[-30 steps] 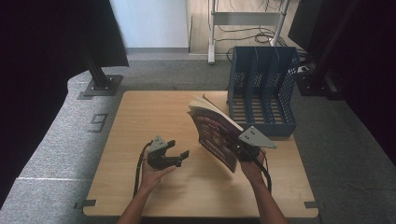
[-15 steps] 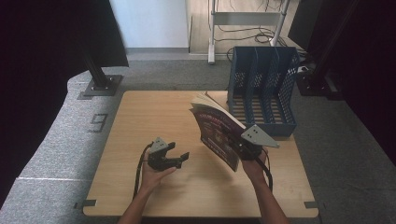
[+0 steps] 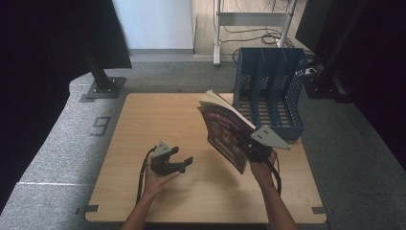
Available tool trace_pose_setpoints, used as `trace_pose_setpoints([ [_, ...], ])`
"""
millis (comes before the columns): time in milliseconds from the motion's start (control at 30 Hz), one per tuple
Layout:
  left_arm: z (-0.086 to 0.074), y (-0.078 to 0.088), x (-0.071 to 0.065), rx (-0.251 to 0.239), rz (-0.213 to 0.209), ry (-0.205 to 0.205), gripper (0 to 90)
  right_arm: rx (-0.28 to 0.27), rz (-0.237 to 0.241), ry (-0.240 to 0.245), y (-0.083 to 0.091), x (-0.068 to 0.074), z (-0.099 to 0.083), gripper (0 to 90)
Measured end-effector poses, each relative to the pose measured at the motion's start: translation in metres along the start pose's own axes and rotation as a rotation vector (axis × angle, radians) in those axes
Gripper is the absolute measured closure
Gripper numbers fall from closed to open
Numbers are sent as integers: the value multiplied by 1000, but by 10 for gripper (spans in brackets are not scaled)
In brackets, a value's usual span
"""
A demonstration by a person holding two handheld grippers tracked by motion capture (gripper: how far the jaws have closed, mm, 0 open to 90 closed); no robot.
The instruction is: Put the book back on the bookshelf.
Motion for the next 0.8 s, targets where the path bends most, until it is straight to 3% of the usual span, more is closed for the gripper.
trace_pose_setpoints([
  [800, -3, -1, 2, 17, 4, 8, 205, -52, -37, -7, 6, -9, 22, 816],
])
Point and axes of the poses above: each handheld gripper's, and its own axes: y roughly backward along the jaws, z roughly out of its top, x roughly to its left, the point moved 5 cm from there along -y, roughly forward along the jaws, and after that the axes turned 15 degrees about z, right-handed, at the moved point
